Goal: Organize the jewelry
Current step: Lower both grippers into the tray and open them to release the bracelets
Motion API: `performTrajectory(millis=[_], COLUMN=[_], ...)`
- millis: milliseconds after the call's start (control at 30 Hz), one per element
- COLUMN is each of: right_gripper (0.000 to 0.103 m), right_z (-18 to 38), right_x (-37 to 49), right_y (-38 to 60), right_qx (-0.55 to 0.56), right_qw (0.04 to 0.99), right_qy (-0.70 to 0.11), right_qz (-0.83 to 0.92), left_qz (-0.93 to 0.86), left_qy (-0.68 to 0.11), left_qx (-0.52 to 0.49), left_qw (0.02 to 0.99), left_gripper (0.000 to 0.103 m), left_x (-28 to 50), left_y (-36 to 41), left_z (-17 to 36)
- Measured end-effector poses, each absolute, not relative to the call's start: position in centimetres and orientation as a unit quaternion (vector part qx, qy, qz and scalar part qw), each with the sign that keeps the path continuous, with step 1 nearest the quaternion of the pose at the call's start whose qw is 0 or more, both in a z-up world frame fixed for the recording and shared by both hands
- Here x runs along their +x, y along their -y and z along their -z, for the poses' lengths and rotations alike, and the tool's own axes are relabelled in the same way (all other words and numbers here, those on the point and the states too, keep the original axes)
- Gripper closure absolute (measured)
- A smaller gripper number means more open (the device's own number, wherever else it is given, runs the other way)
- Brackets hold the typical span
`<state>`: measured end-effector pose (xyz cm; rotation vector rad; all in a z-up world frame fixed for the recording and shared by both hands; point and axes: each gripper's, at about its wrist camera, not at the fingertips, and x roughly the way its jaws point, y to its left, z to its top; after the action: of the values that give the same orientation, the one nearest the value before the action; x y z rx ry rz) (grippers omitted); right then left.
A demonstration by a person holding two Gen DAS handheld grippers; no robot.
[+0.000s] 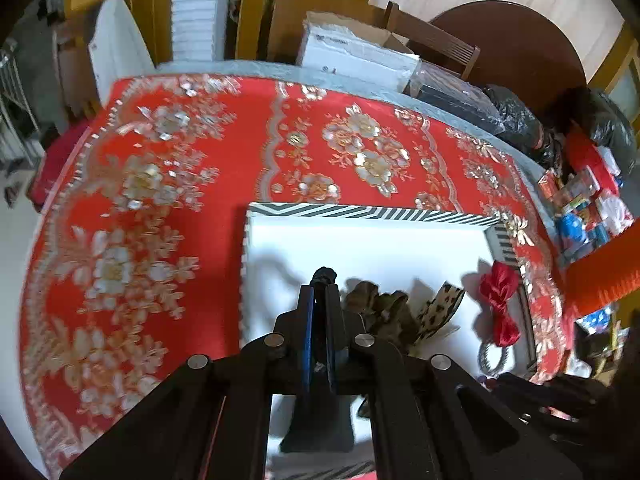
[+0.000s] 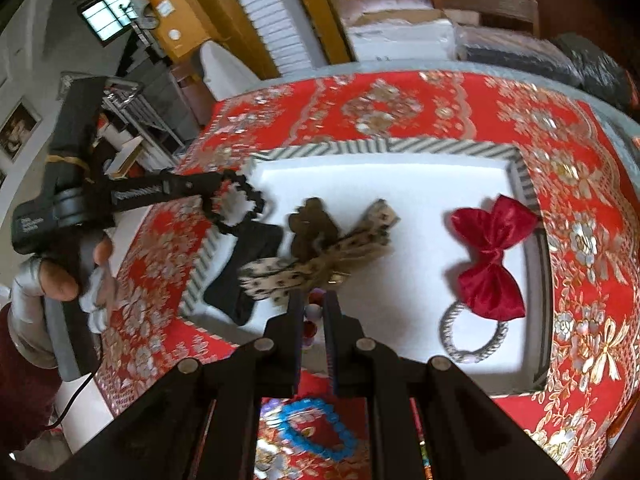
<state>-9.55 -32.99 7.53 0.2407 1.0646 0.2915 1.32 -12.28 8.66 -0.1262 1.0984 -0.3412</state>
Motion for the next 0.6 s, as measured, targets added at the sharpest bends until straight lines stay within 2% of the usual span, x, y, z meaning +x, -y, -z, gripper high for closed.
performTrajectory(millis=[267,600], right_gripper=[0.093,0.093], right_z=[-3.9,-2.9], right_x=[-8.3,-6.9], right_y=[36.2,35.4], right_qx=[0.13,0.119], right_qw=[0.828,0.824], right_qy=[-0.539,-0.548], right_qz=[-0.085,-0.088], left_qz=[0.158,0.134], left_qy=[-0.532,-0.555], left_qx=[-0.099,-0.097], left_qw=[0.826,0.816], left_gripper=[0.103,0.103], left_x=[5.0,6.4], left_y=[12.3,11.9], left_z=[-7.0,-4.2])
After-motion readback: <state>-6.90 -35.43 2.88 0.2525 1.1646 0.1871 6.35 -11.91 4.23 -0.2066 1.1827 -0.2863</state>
